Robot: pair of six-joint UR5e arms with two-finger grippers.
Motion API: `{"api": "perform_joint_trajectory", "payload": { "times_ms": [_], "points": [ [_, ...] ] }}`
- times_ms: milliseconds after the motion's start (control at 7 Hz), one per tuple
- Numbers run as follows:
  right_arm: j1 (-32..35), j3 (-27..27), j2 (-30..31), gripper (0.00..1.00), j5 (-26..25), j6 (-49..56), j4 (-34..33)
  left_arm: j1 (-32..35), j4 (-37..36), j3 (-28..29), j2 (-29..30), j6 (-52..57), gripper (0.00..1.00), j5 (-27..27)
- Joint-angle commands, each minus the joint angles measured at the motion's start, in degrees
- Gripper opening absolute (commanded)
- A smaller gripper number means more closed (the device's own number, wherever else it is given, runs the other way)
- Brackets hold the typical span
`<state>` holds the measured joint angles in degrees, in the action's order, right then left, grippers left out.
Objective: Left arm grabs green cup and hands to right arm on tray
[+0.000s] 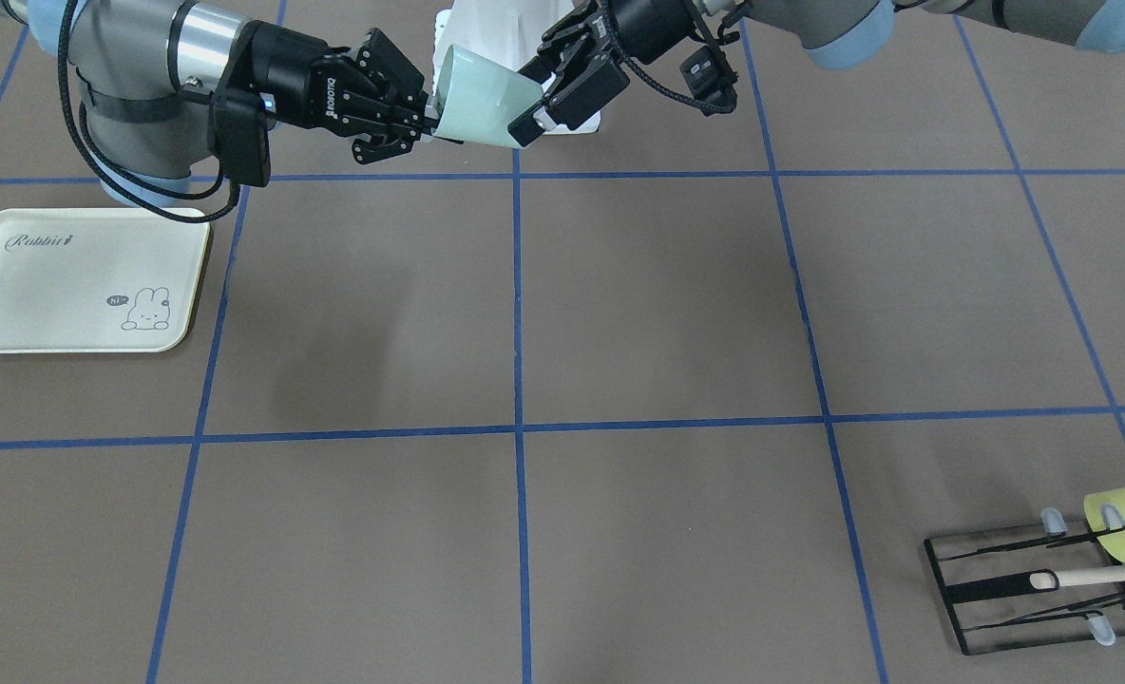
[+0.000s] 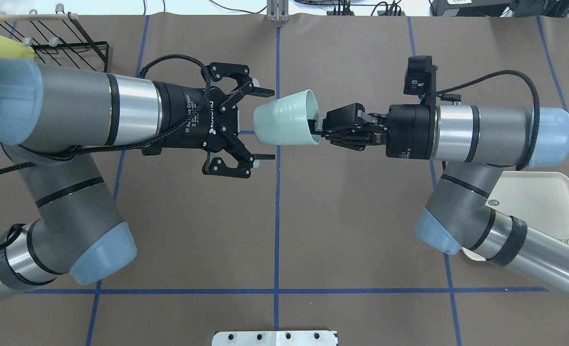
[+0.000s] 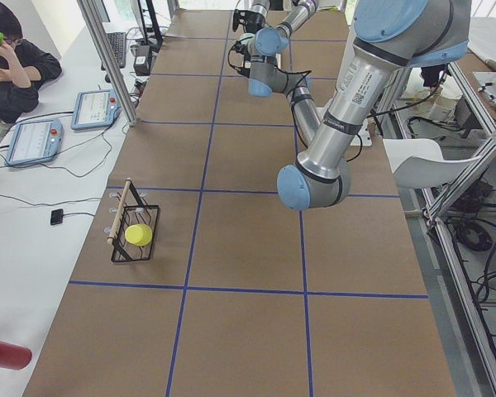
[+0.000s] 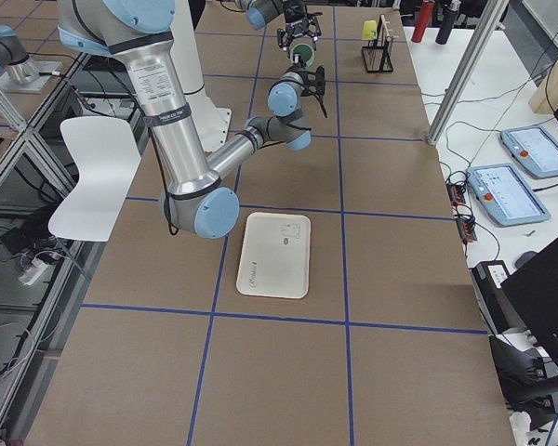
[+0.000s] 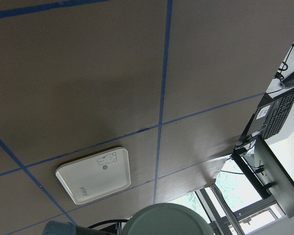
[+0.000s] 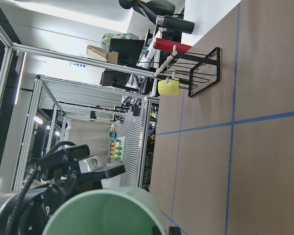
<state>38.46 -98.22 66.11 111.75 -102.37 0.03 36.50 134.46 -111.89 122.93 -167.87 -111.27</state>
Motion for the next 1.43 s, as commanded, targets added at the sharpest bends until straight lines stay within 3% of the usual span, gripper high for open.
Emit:
{"api": "perform_joint_trajectory", "payload": {
  "times_ms": [0, 571, 714, 1286],
  "points": [
    [2.65, 0.22, 0.76, 0.00, -1.53, 2.76, -0.99, 0.15, -0.07, 0.00, -0.06, 0.09, 1.00, 0.00],
    [8.98, 0.40, 3.21, 0.00, -1.01, 11.01, -10.28, 0.68, -0.68, 0.26, -0.15, 4.28, 1.00, 0.52],
    [11.35, 0.31, 4.88, 0.00, 2.12, 15.22, -13.79, 1.54, -0.77, 0.53, -0.32, 7.96, 1.00, 1.66],
    [21.71, 0.05, 12.09, 0.00, 11.53, 37.35, -31.45, 7.08, -4.80, 0.53, -3.21, 41.39, 0.99, 1.85]
  ]
}}
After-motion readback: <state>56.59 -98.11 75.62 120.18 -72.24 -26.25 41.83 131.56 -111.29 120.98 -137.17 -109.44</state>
